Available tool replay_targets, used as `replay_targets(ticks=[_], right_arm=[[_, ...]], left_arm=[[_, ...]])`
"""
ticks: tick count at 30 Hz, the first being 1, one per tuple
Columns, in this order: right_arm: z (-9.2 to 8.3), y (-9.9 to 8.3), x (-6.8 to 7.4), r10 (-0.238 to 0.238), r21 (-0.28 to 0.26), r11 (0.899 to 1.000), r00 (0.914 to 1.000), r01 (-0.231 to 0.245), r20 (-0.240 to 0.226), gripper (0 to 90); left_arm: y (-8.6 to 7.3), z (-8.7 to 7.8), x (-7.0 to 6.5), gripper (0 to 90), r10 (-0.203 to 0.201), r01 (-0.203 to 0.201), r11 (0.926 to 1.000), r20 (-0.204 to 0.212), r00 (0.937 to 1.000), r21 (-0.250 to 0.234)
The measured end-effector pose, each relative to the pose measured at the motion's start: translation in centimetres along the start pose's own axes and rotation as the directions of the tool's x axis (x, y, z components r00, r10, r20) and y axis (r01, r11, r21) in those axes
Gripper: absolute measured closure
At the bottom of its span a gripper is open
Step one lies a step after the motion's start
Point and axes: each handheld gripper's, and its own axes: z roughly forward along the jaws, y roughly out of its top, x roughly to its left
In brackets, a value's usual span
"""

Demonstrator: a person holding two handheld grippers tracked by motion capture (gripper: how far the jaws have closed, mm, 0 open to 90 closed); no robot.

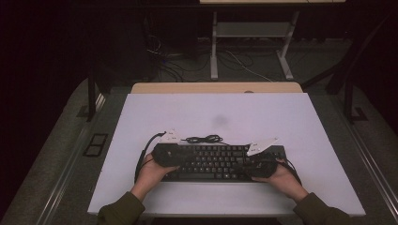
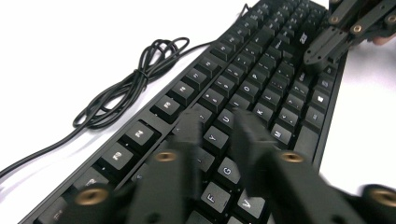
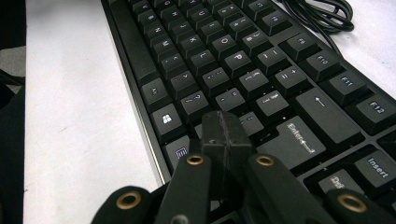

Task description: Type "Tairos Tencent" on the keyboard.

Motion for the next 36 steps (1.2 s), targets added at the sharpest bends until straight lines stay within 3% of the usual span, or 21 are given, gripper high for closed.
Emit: replay_targets(ticks=[1, 3, 4, 8, 14, 23, 25, 26, 27, 36], right_arm=[[0.0, 0.0, 0.0, 0.000, 0.000, 1.000, 1.0000, 0.000, 0.000, 89.3], [0.0, 0.0, 0.0, -0.002, 0.000, 1.000, 1.0000, 0.002, 0.001, 89.3], [0.0, 0.0, 0.0, -0.002, 0.000, 1.000, 1.0000, 0.002, 0.001, 89.3], [0.0, 0.0, 0.0, -0.004, 0.001, 1.000, 1.0000, 0.004, 0.000, 89.3], [-0.3, 0.1, 0.0, -0.003, -0.018, 1.000, 1.0000, 0.003, -0.003, 89.3], [-1.0, 0.5, 0.1, 0.005, -0.066, 0.998, 0.9999, -0.006, -0.010, 88.6], [-1.1, 0.6, 0.0, 0.016, -0.078, 0.997, 0.9998, -0.017, -0.013, 84.2], [-1.2, 0.7, 0.0, 0.019, -0.087, 0.996, 0.9998, -0.020, -0.011, 77.8], [-1.2, 0.7, 0.0, 0.019, -0.087, 0.996, 0.9998, -0.020, -0.011, 77.8], [-1.8, 1.2, -0.5, 0.062, -0.149, 0.987, 0.9981, -0.061, 0.001, 50.1]], left_arm=[[0.0, -0.1, 0.0, 69.4, -0.002, 0.002, 1.0000, 0.000, 1.0000, -0.002], [-0.1, -0.3, -0.1, 53.8, 0.002, -0.002, 1.0000, -0.002, 1.0000, -0.007], [-0.2, -0.3, -0.1, 53.8, 0.002, -0.002, 1.0000, -0.001, 1.0000, -0.008], [-0.4, -0.5, -0.1, 37.9, 0.006, -0.006, 0.9999, -0.002, 1.0000, -0.013], [-0.6, -0.9, -0.1, 32.6, 0.009, -0.009, 0.9995, -0.021, 0.9997, -0.031], [-0.9, -1.3, 0.0, 25.6, 0.009, -0.010, 0.9988, -0.019, 0.9998, -0.048], [-1.0, -1.4, 0.0, 23.3, 0.003, -0.004, 0.9989, -0.019, 0.9998, -0.047], [-1.0, -1.4, 0.0, 20.6, 0.001, -0.002, 0.9988, -0.018, 0.9998, -0.050], [-1.1, -1.4, 0.0, 20.6, 0.001, -0.001, 0.9989, -0.017, 0.9998, -0.048], [-1.3, -1.9, -0.2, 18.5, -0.003, 0.001, 0.9985, -0.030, 0.9995, -0.054]])
